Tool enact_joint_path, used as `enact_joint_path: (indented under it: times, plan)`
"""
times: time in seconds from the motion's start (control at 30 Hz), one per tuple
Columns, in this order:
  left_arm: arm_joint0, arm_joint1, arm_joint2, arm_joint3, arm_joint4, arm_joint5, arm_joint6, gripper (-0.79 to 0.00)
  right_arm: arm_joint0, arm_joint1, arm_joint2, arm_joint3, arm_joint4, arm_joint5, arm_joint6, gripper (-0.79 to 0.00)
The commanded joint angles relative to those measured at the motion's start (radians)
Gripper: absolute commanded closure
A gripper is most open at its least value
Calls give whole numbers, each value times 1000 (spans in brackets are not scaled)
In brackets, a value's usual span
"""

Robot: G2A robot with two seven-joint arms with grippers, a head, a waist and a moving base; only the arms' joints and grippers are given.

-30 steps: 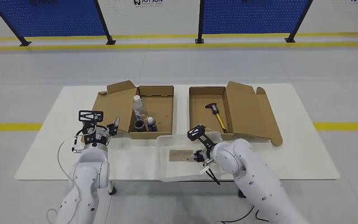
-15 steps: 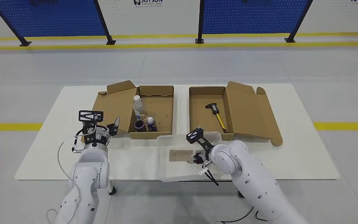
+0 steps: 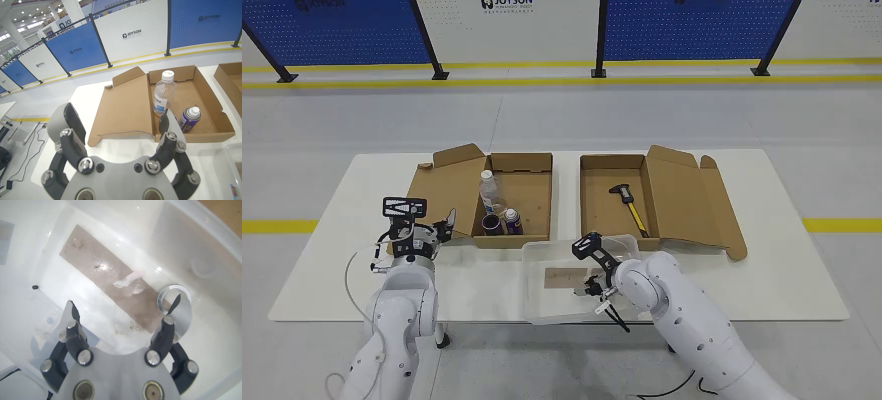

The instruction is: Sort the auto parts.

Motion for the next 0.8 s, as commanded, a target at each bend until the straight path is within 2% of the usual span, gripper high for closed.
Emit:
enact_joint_path:
  times: [0.0,0.43,0.77]
  plan:
    - [0,0,0,0,0,0,0,-785,1,-1,-3,1,4,-2,-1,-785]
    - [0,0,0,0,0,0,0,-785,-5,-7,-16,-15,21,-6,-4,-785]
    - [0,0,0,0,0,0,0,-785,28,-8,-6,38,-9,-9,-16,-785]
